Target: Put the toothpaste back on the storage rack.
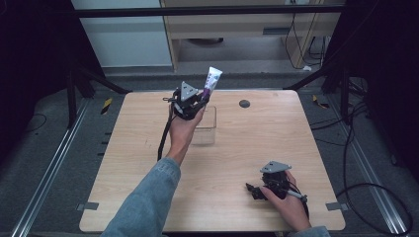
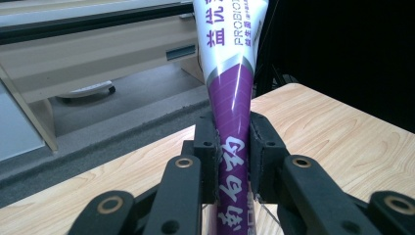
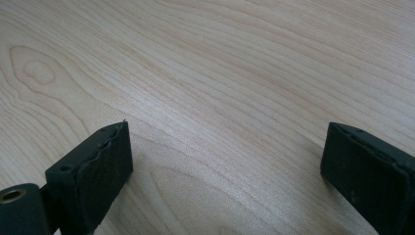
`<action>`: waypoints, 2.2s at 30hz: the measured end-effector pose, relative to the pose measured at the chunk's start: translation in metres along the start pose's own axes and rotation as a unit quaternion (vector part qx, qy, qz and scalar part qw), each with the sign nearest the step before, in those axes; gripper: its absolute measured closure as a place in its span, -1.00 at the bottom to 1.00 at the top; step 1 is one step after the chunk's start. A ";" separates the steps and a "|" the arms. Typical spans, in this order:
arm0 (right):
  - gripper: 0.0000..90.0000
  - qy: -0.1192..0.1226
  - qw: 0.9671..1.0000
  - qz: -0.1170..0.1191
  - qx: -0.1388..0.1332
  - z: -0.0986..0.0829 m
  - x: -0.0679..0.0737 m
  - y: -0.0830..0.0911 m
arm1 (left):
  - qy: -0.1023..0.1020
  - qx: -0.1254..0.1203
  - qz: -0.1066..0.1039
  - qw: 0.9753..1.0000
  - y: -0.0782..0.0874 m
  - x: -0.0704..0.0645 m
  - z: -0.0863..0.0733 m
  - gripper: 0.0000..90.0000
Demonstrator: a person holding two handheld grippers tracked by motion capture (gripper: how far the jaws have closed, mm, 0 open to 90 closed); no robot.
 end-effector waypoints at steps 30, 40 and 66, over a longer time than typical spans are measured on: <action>-0.88 -0.001 1.000 0.001 -0.001 0.000 0.001 0.000 | -0.001 0.018 0.003 1.000 -0.023 -0.004 -0.028 0.69; -0.88 0.000 1.000 0.000 -0.001 0.000 0.000 0.000 | 0.001 0.025 0.007 1.000 -0.024 0.003 -0.032 0.69; -0.88 0.001 1.000 0.000 0.000 0.000 0.000 0.000 | 0.008 0.070 0.010 0.997 -0.029 0.004 -0.046 0.69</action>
Point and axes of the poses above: each handheld gripper's, and its own axes: y roughly backward along the jaws, z roughly out of its top, x roughly to its left, the point moved 8 cm from there along -y, roughly forward along the jaws, and after that the axes turned 15 degrees about -z, right-handed, at the moved point
